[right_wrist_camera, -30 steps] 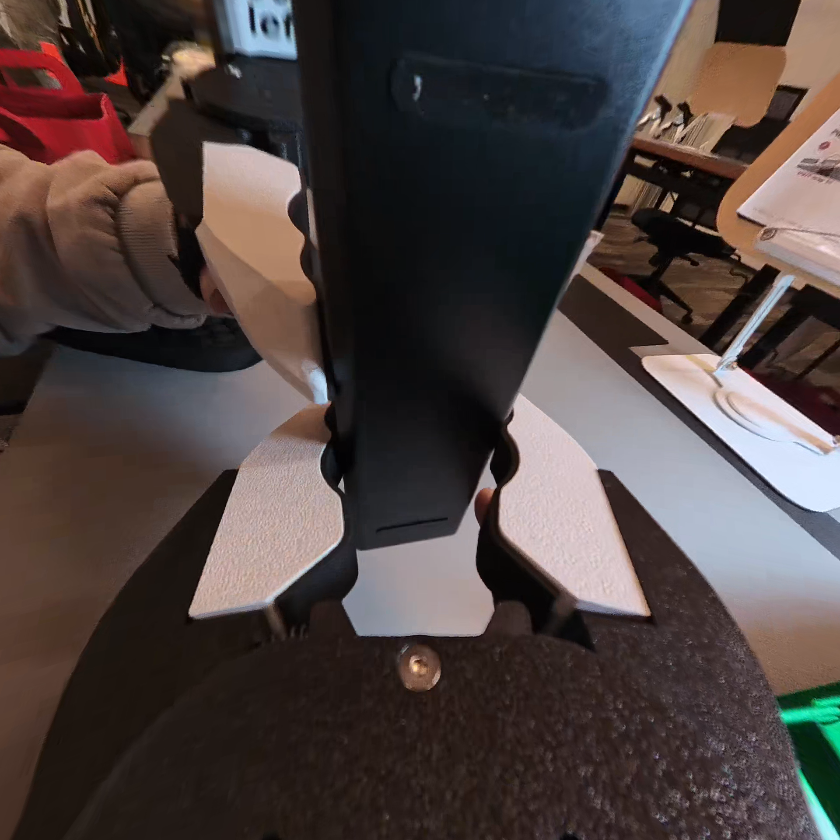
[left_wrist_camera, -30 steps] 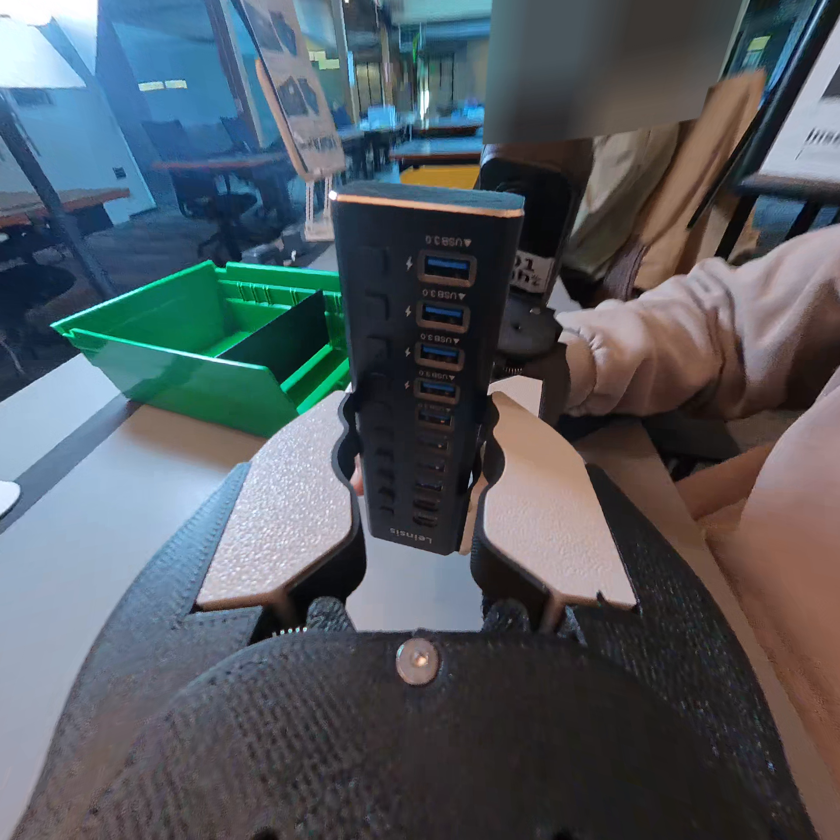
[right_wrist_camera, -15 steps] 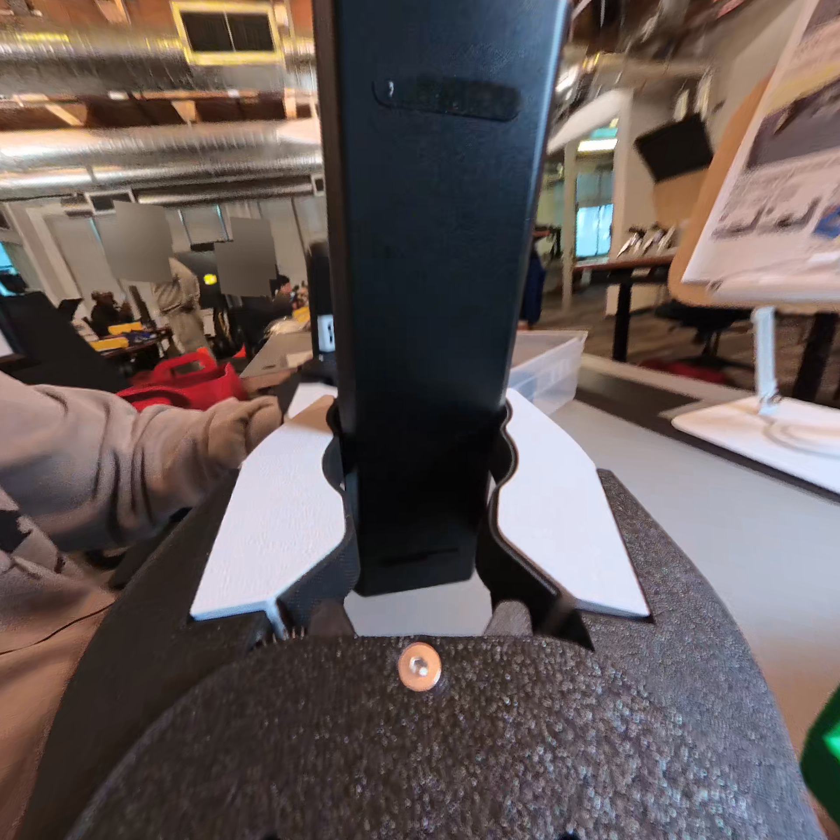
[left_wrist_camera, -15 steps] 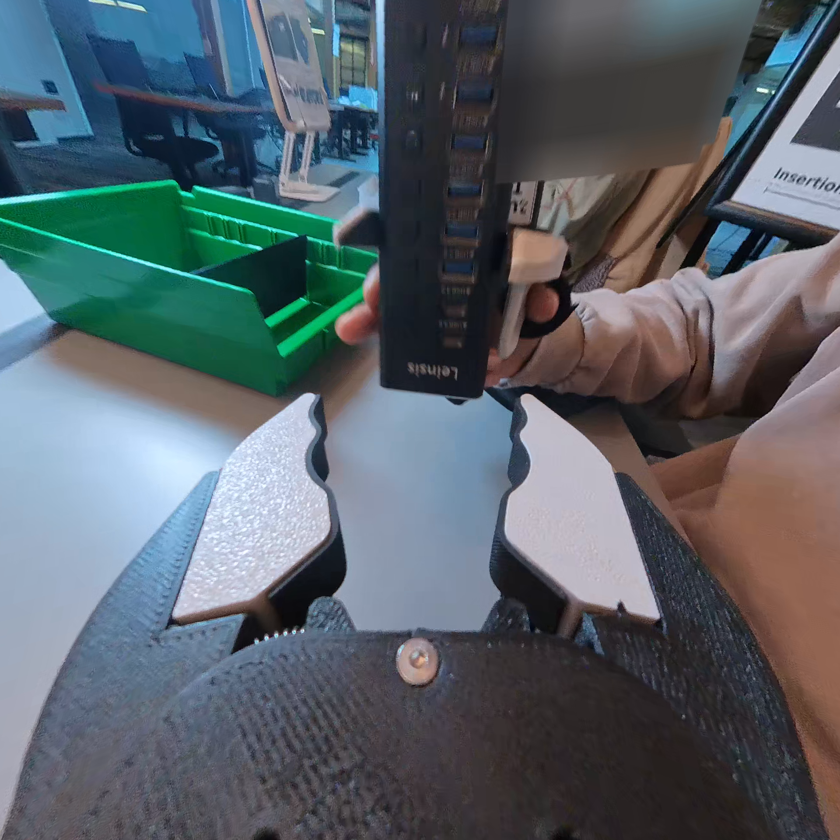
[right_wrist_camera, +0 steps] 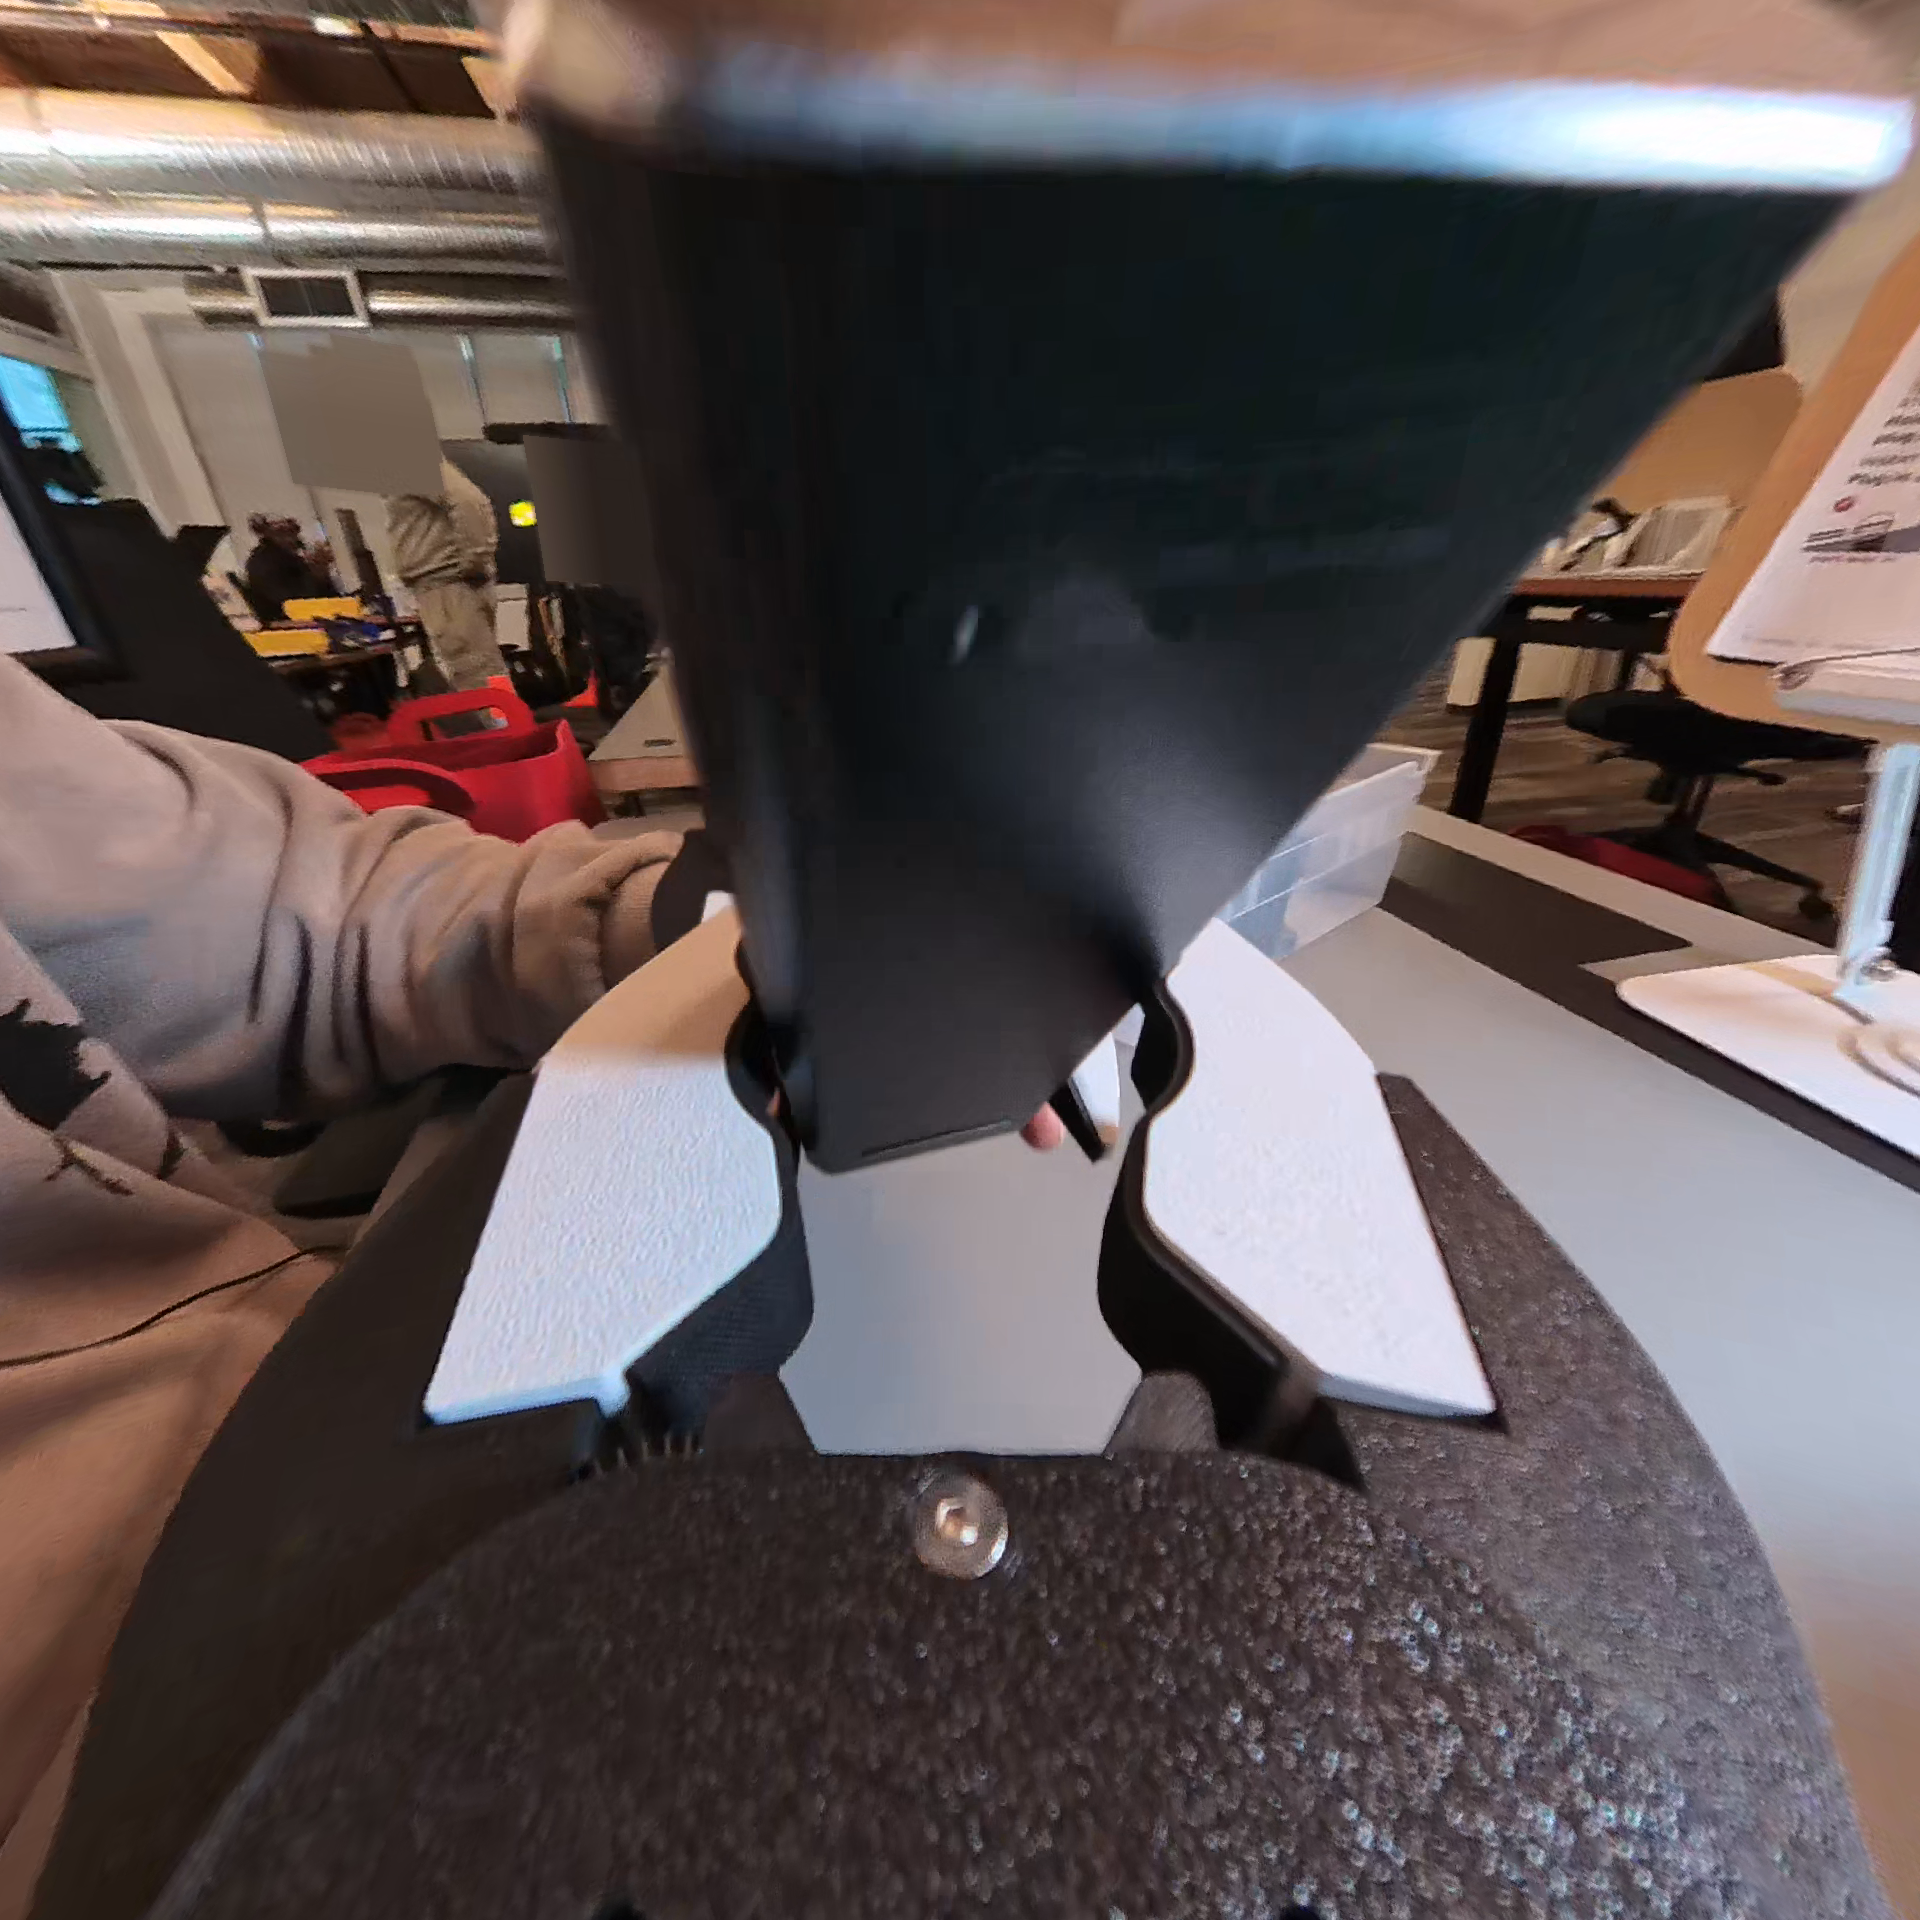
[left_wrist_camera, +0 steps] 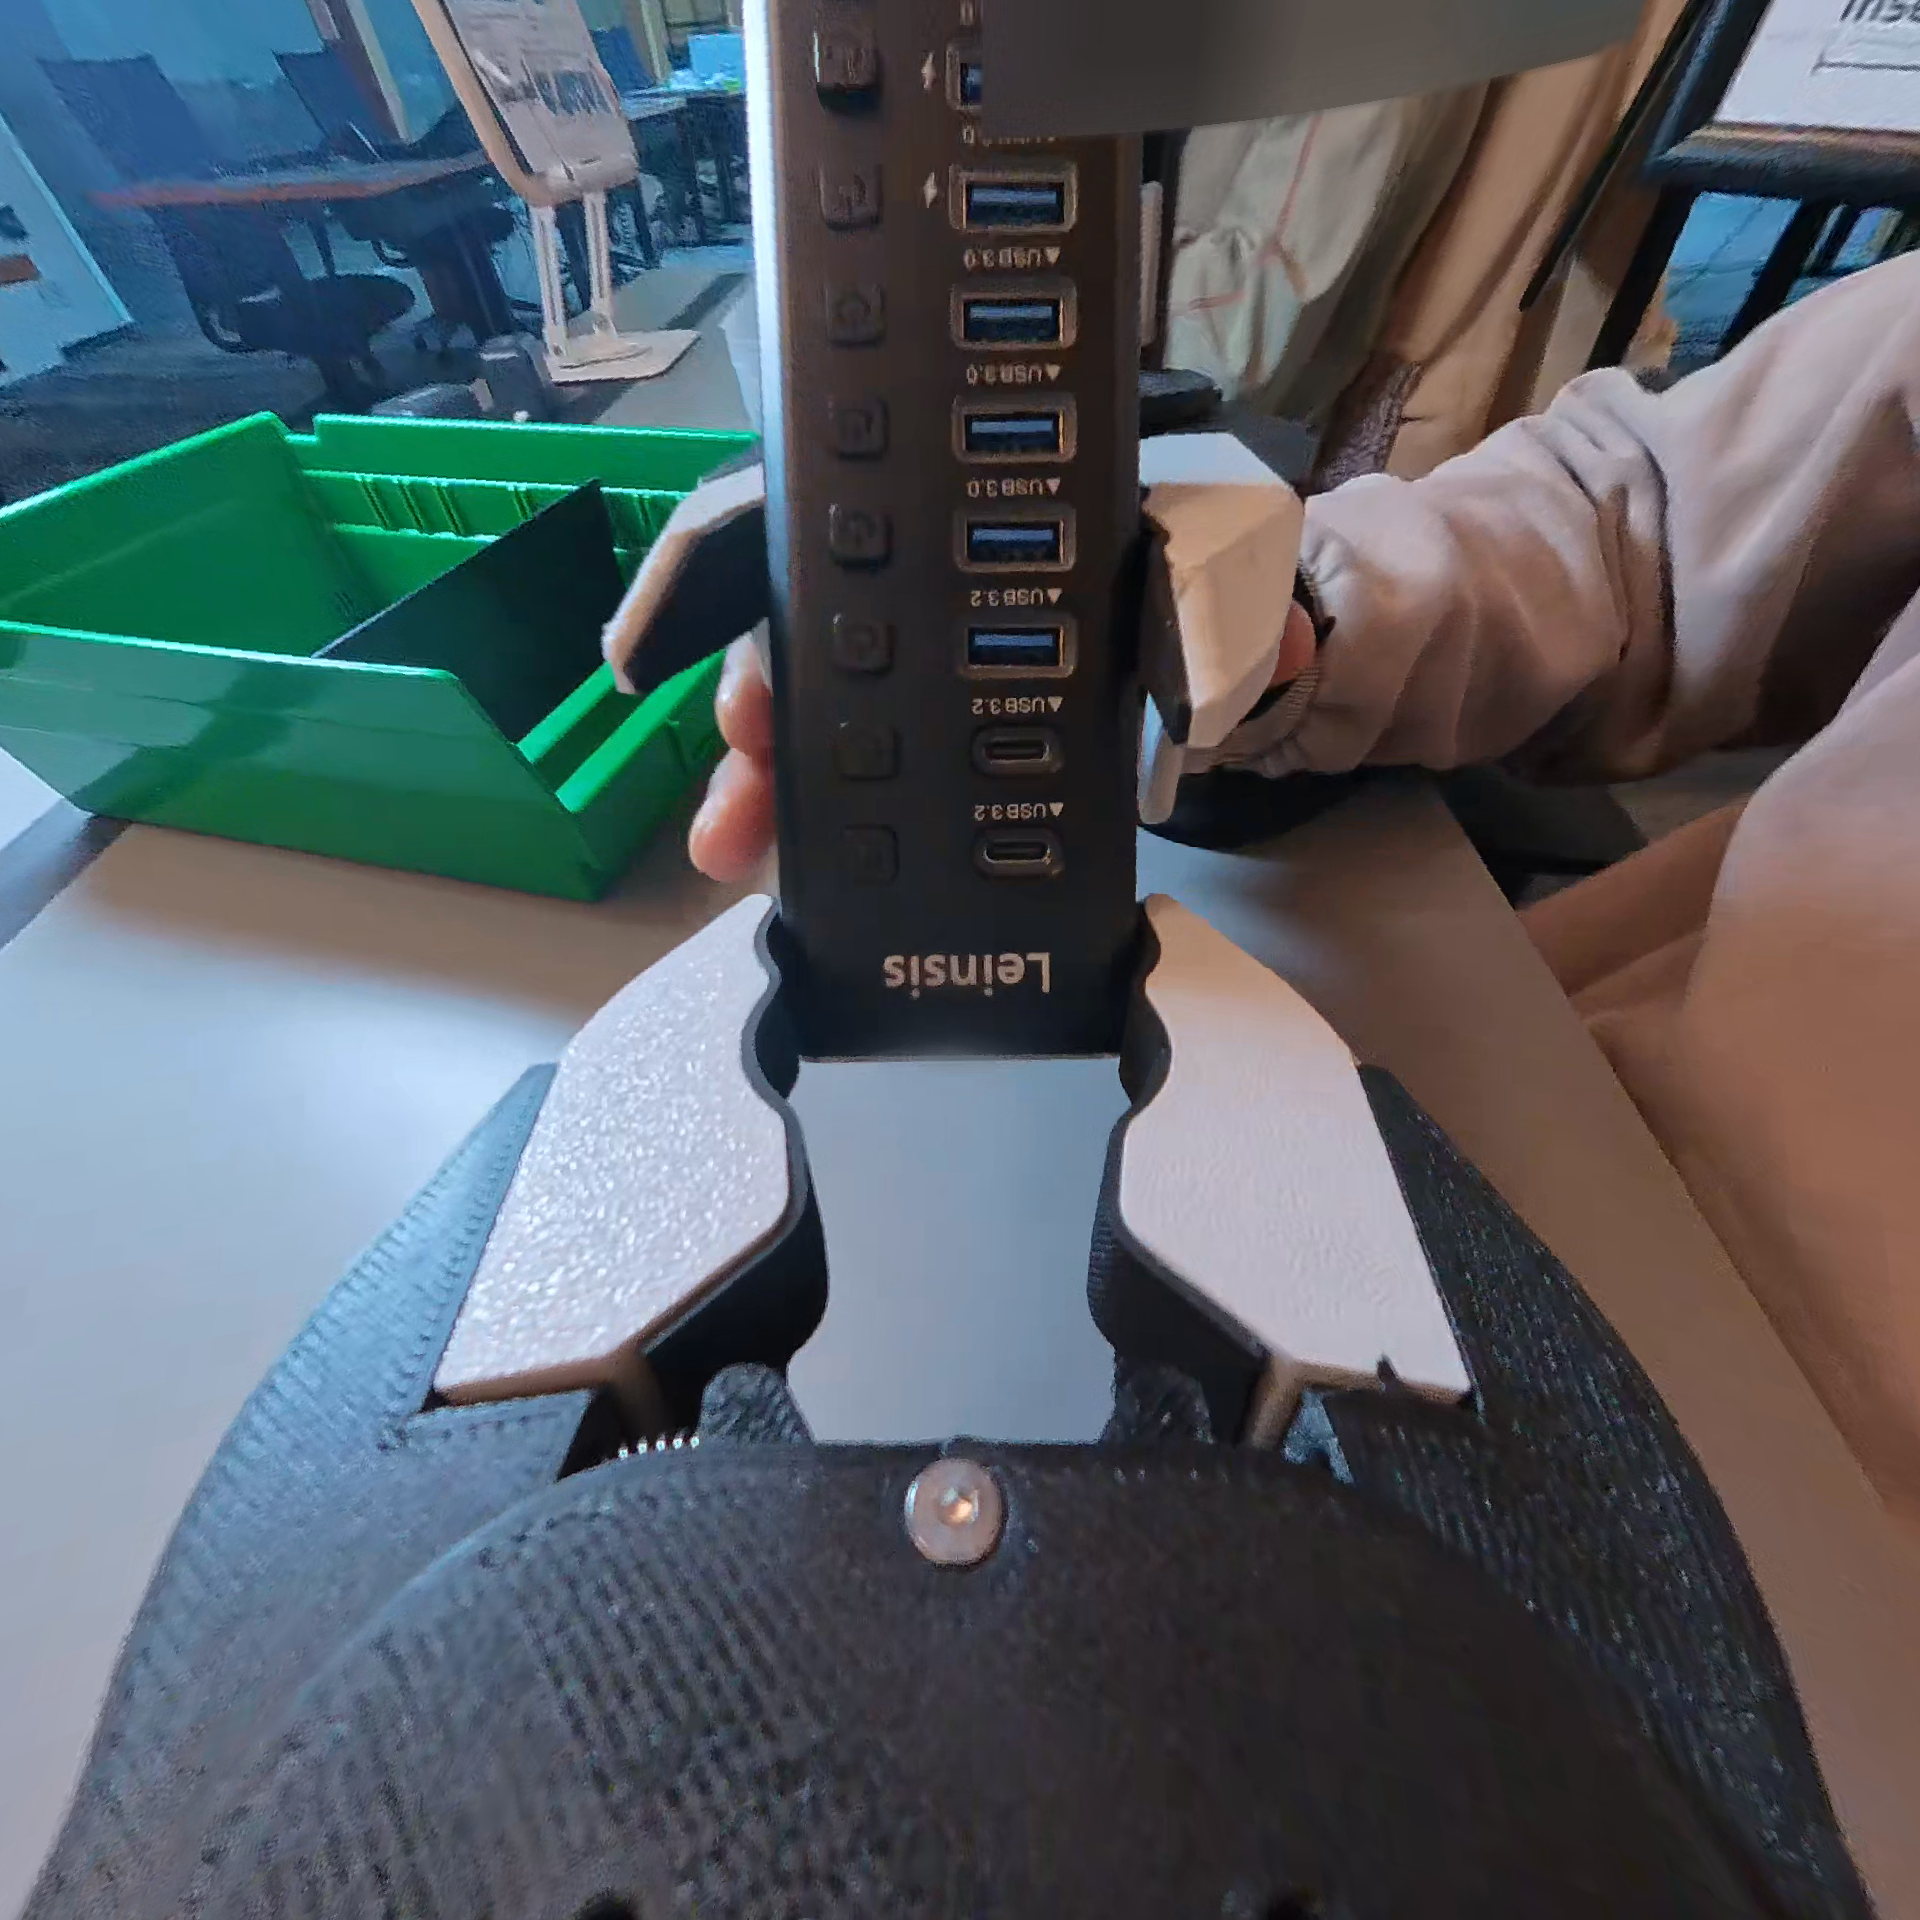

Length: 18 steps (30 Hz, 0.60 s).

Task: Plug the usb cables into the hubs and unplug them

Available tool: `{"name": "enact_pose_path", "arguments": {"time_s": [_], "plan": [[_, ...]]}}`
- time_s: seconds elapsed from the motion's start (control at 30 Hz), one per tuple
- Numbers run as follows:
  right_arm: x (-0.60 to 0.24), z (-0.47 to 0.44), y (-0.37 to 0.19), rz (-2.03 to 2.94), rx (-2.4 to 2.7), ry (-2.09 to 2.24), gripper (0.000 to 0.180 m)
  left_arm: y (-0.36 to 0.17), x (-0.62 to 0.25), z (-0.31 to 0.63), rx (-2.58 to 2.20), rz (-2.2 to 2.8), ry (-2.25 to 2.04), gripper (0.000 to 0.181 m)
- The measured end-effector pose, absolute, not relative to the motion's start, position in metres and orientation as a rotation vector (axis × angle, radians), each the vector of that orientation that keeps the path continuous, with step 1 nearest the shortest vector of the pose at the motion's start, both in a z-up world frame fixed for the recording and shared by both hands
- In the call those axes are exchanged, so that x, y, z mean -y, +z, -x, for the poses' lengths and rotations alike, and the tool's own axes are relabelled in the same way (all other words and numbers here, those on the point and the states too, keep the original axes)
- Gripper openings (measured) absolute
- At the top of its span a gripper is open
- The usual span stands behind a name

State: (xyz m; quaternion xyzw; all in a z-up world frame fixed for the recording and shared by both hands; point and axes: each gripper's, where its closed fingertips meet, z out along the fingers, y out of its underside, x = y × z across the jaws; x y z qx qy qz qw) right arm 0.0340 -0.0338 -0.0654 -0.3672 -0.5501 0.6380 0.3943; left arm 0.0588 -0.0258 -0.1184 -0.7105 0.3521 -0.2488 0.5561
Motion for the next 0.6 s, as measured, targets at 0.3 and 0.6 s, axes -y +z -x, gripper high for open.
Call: {"name": "enact_pose_path", "arguments": {"time_s": [0.3, 0.6], "plan": [[0.043, -0.046, -0.060, 0.797, 1.464, 1.575, 0.073, -0.121, 0.038, -0.061, -0.911, 1.702, -0.601, 0.061], [0.038, -0.046, -0.061, 0.837, 1.501, 1.593, 0.071, -0.113, 0.037, -0.058, -0.869, 1.674, -0.637, 0.061]]}}
